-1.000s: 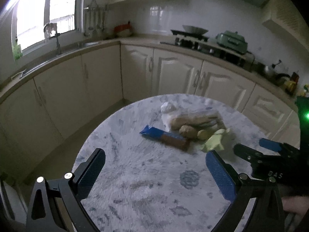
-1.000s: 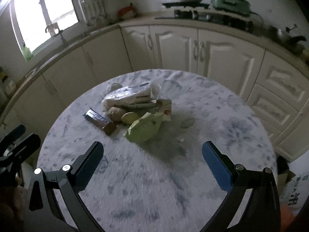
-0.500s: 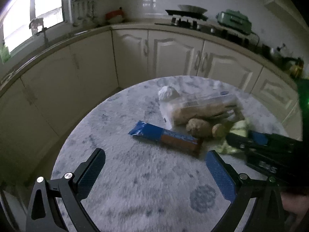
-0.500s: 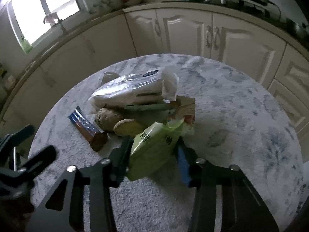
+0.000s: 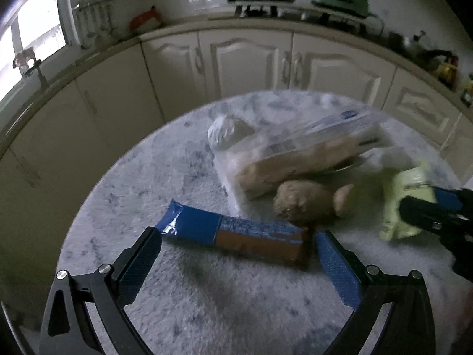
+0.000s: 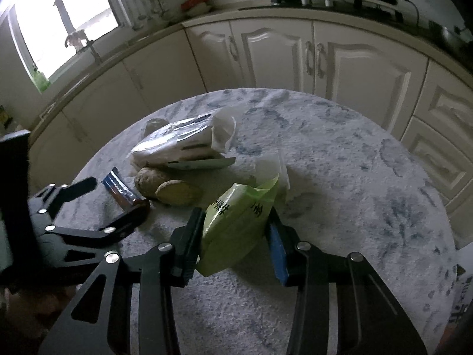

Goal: Collect trash
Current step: 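Grasp the green snack bag with the right gripper while the left gripper grasps the blue biscuit bar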

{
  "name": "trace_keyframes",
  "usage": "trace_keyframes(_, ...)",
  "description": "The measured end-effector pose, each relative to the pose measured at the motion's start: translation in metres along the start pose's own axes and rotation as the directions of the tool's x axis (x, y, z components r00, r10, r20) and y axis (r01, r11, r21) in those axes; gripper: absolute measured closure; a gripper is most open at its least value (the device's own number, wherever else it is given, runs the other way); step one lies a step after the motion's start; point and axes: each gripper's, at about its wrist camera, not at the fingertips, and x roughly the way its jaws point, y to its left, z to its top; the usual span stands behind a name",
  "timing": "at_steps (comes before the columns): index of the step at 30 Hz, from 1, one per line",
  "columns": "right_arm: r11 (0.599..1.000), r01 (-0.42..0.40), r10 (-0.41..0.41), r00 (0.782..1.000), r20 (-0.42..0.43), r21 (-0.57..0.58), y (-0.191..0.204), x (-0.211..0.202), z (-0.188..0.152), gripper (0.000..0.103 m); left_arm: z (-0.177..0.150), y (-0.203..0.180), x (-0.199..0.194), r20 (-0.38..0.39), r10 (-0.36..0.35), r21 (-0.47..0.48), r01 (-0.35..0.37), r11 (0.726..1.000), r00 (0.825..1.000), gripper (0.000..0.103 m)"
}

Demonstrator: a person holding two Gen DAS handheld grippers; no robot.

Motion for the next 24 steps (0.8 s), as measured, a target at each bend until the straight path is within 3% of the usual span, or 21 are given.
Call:
trace_keyframes(4, 1.000, -0.007, 0.007, 1.000, 0.000, -0.006, 0.002, -0.001, -0.001, 0.061, 0.003, 0.006, 0.007, 0.010, -0.075, -0.007, 0.075, 0.997, 0.997, 0.018)
trace_keyframes(8, 1.000, -0.010, 0.010, 1.000, 0.003, 0.000, 0.001, -0.004, -0.003, 0.061, -0.001, 0.008, 0.006, 0.027, -0.112, 0.022, 0.111, 0.994, 0.993, 0.048)
trace_keyframes(14, 1.000, -0.006, 0.006, 1.000, 0.005, 0.005, 0.001, -0.011, -0.007, 0.061, -0.003, 0.028, 0.008, 0.028, -0.150, -0.017, 0.151, 0.988, 0.988, 0.070)
trace_keyframes(16, 1.000, -0.006, 0.005, 1.000, 0.007, 0.007, -0.001, -0.014, -0.010, 0.061, -0.004, 0.033, 0.006, 0.023, -0.151, -0.038, 0.152, 0.988, 0.988, 0.067)
trace_keyframes(18, 1.000, 0.000, 0.000, 1.000, 0.010, 0.009, -0.002, -0.018, -0.011, 0.061, -0.007, 0.033, 0.007, 0.022, -0.122, -0.058, 0.123, 0.991, 0.992, 0.042)
trace_keyframes(19, 1.000, 0.001, -0.001, 1.000, 0.012, 0.012, -0.004, -0.019, -0.011, 0.061, -0.007, 0.035, 0.008, 0.028, -0.108, -0.067, 0.110, 0.992, 0.994, 0.020)
trace_keyframes(20, 1.000, 0.001, -0.001, 1.000, 0.012, 0.015, -0.005, -0.019, -0.011, 0.061, -0.007, 0.036, 0.006, 0.045, -0.096, -0.079, 0.099, 0.992, 0.994, 0.005)
trace_keyframes(24, 1.000, 0.002, -0.003, 1.000, 0.011, 0.021, -0.006, -0.020, -0.010, 0.061, 0.000, 0.037, 0.011, 0.054, -0.079, -0.140, 0.086, 0.986, 0.995, 0.003)
